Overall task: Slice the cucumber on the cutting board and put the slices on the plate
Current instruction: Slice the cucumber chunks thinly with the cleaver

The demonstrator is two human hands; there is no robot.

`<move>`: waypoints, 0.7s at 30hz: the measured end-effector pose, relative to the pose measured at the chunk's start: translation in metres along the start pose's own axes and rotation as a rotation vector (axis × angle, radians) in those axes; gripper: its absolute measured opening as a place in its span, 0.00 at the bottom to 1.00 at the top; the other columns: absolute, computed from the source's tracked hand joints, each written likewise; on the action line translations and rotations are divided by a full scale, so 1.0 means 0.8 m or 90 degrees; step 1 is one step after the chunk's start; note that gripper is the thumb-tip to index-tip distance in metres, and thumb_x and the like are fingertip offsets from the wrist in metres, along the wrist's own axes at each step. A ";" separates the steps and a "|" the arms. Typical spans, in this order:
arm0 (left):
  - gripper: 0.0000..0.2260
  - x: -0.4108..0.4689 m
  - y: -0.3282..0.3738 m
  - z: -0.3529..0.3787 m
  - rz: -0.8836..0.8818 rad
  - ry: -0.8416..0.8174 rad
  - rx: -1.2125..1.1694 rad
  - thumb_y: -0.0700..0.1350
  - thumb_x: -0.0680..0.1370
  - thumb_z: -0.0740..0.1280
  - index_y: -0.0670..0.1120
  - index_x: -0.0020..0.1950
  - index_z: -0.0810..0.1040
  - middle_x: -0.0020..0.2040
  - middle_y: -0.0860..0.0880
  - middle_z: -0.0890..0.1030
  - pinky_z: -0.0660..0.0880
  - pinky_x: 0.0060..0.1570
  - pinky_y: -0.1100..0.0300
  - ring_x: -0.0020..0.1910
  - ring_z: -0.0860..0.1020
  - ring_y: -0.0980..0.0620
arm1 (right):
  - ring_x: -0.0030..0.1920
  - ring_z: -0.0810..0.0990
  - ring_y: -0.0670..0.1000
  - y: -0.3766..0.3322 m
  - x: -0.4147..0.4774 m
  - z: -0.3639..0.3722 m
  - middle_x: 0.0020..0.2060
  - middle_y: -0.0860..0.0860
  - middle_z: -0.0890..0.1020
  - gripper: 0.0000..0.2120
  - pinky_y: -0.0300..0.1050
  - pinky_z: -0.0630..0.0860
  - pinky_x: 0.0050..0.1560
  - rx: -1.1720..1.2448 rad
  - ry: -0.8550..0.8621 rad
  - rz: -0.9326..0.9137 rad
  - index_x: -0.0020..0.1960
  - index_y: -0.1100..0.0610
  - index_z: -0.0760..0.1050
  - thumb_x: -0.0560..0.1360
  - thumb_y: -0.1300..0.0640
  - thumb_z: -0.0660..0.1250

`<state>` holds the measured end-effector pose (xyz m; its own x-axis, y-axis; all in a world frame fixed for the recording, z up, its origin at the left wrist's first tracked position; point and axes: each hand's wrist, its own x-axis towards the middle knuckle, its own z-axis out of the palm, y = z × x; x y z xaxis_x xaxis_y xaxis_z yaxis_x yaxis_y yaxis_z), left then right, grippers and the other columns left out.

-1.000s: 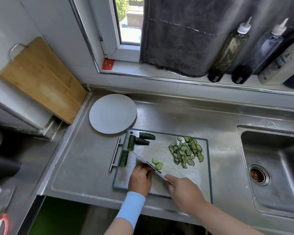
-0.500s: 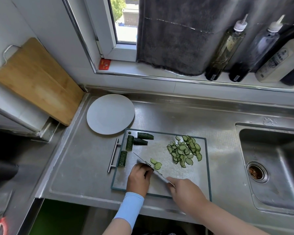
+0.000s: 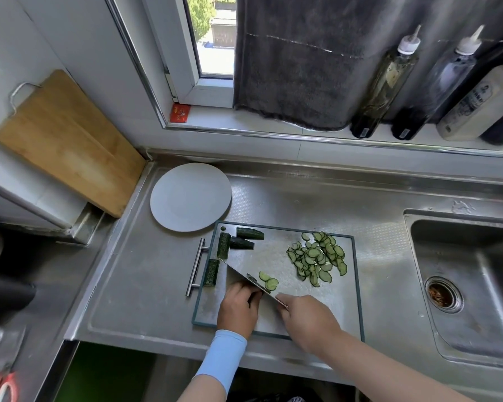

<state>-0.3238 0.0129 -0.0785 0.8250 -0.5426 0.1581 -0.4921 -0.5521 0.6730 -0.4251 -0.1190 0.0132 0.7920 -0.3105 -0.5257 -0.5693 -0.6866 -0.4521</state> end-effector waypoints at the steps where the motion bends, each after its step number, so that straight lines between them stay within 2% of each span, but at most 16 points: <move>1: 0.10 0.000 0.001 0.000 -0.008 0.001 -0.006 0.34 0.66 0.78 0.45 0.43 0.84 0.41 0.48 0.80 0.69 0.47 0.69 0.45 0.74 0.53 | 0.38 0.74 0.55 0.001 -0.003 0.001 0.34 0.48 0.76 0.08 0.48 0.70 0.38 -0.003 0.004 -0.003 0.45 0.49 0.69 0.81 0.52 0.55; 5: 0.09 0.001 0.002 0.000 -0.039 -0.010 0.001 0.34 0.66 0.77 0.45 0.43 0.84 0.44 0.47 0.82 0.71 0.48 0.67 0.44 0.79 0.48 | 0.41 0.78 0.56 0.011 -0.019 0.001 0.37 0.50 0.81 0.09 0.51 0.77 0.43 0.001 0.021 -0.017 0.53 0.50 0.74 0.81 0.51 0.56; 7: 0.09 0.001 0.001 0.000 -0.043 -0.017 0.008 0.34 0.66 0.77 0.45 0.42 0.84 0.44 0.46 0.82 0.72 0.48 0.66 0.43 0.80 0.46 | 0.40 0.77 0.55 0.017 -0.028 -0.001 0.37 0.49 0.80 0.09 0.50 0.75 0.43 -0.001 0.020 -0.023 0.53 0.50 0.73 0.82 0.51 0.55; 13: 0.09 0.001 0.003 -0.002 -0.028 -0.007 -0.005 0.34 0.67 0.77 0.46 0.42 0.83 0.43 0.48 0.81 0.67 0.48 0.74 0.43 0.77 0.52 | 0.39 0.75 0.54 0.032 -0.042 -0.005 0.36 0.48 0.78 0.09 0.48 0.71 0.40 0.000 -0.004 -0.007 0.49 0.51 0.71 0.83 0.52 0.55; 17: 0.10 0.001 0.005 -0.002 -0.018 0.005 -0.009 0.32 0.65 0.77 0.45 0.40 0.83 0.41 0.48 0.81 0.68 0.47 0.72 0.43 0.74 0.54 | 0.46 0.80 0.55 0.023 -0.037 -0.003 0.44 0.50 0.84 0.12 0.49 0.77 0.47 0.019 -0.005 0.012 0.58 0.52 0.76 0.83 0.52 0.55; 19: 0.10 0.001 0.005 -0.001 -0.014 0.008 -0.005 0.32 0.65 0.77 0.45 0.40 0.83 0.41 0.48 0.81 0.69 0.46 0.69 0.43 0.74 0.54 | 0.45 0.79 0.56 0.016 -0.030 -0.003 0.41 0.49 0.83 0.12 0.48 0.76 0.45 0.036 -0.014 0.016 0.54 0.51 0.77 0.82 0.53 0.55; 21: 0.10 0.000 0.003 0.000 -0.013 0.007 -0.003 0.32 0.65 0.78 0.45 0.39 0.83 0.40 0.49 0.81 0.68 0.45 0.69 0.43 0.74 0.54 | 0.40 0.75 0.55 0.008 -0.019 -0.002 0.33 0.47 0.76 0.13 0.47 0.70 0.38 0.039 -0.027 0.020 0.40 0.48 0.71 0.81 0.55 0.55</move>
<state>-0.3253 0.0118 -0.0773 0.8379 -0.5242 0.1522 -0.4737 -0.5598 0.6799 -0.4406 -0.1193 0.0196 0.7645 -0.3019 -0.5696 -0.6068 -0.6352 -0.4779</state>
